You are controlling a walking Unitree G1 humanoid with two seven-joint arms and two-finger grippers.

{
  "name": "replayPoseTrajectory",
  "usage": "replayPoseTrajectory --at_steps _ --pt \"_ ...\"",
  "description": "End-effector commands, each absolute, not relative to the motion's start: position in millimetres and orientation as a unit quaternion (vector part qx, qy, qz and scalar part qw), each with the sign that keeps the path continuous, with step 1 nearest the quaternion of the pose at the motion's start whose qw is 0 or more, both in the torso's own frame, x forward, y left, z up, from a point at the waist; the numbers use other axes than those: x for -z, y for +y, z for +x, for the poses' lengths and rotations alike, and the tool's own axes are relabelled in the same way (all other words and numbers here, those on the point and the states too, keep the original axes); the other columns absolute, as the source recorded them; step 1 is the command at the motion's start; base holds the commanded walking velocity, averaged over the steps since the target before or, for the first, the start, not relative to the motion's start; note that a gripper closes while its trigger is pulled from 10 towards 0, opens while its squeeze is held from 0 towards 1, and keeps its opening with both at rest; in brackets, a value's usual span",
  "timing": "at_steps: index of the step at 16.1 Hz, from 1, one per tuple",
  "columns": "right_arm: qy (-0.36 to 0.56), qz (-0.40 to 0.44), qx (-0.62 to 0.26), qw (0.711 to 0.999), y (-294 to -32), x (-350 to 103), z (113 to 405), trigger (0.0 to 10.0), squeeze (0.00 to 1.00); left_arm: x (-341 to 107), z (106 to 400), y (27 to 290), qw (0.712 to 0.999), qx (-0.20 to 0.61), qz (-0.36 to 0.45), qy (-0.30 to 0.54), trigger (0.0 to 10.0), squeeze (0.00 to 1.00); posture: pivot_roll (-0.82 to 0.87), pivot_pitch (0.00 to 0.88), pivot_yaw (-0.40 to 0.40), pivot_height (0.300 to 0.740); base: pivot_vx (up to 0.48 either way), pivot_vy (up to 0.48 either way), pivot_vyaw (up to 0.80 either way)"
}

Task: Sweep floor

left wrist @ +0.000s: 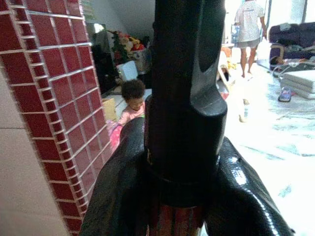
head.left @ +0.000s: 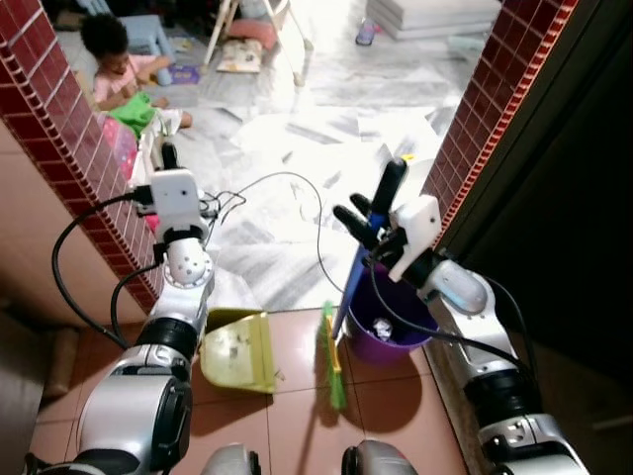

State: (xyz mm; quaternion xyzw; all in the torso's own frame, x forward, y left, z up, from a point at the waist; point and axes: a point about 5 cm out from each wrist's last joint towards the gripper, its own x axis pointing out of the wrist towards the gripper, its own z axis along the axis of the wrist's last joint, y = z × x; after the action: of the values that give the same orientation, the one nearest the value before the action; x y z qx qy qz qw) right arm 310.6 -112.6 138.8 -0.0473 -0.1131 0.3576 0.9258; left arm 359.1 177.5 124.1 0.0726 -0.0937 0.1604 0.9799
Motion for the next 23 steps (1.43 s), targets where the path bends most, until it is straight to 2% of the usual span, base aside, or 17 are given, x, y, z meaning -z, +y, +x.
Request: replayPoseTrajectory --at_steps 1,4,6,10,17,21,23 --pt "-0.14 -0.057 -0.358 0.921 -111 -151 312 10.0 0.0 -133 361 183 0.977 -0.17 0.071 -0.111 10.0 0.0 -0.13 0.0 -0.029 0.74 0.0 0.0 0.0" --pt "-0.138 -0.054 -0.357 0.922 -111 -150 312 10.0 0.0 -138 362 187 0.975 -0.153 0.102 -0.124 10.0 0.0 -0.12 0.0 -0.027 0.74 0.0 0.0 0.0" --pt "-0.134 -0.048 -0.355 0.924 -109 -147 311 10.0 0.0 -134 361 198 0.972 -0.155 0.143 -0.107 10.0 0.0 -0.12 0.0 -0.025 0.74 0.0 0.0 0.0" --pt "-0.123 -0.033 -0.352 0.927 -109 -140 304 10.0 0.0 -122 356 204 0.974 -0.148 0.149 -0.088 10.0 0.0 -0.13 0.021 -0.026 0.74 0.0 0.0 0.0" --pt "-0.114 0.016 -0.315 0.942 -107 -141 310 10.0 0.0 -107 355 177 0.981 -0.124 0.135 -0.059 10.0 0.0 -0.17 0.115 -0.054 0.74 0.0 0.0 0.0" --pt "-0.112 0.03 -0.32 0.94 -88 -137 314 10.0 0.0 -102 354 164 0.985 -0.126 0.108 -0.053 10.0 0.0 -0.15 0.167 -0.075 0.74 0.0 0.0 0.0" --pt "-0.098 0.093 -0.313 0.94 -74 -136 316 10.0 0.0 -100 353 156 0.986 -0.123 0.098 -0.049 10.0 0.0 -0.15 0.185 -0.081 0.74 0.0 0.0 0.0"
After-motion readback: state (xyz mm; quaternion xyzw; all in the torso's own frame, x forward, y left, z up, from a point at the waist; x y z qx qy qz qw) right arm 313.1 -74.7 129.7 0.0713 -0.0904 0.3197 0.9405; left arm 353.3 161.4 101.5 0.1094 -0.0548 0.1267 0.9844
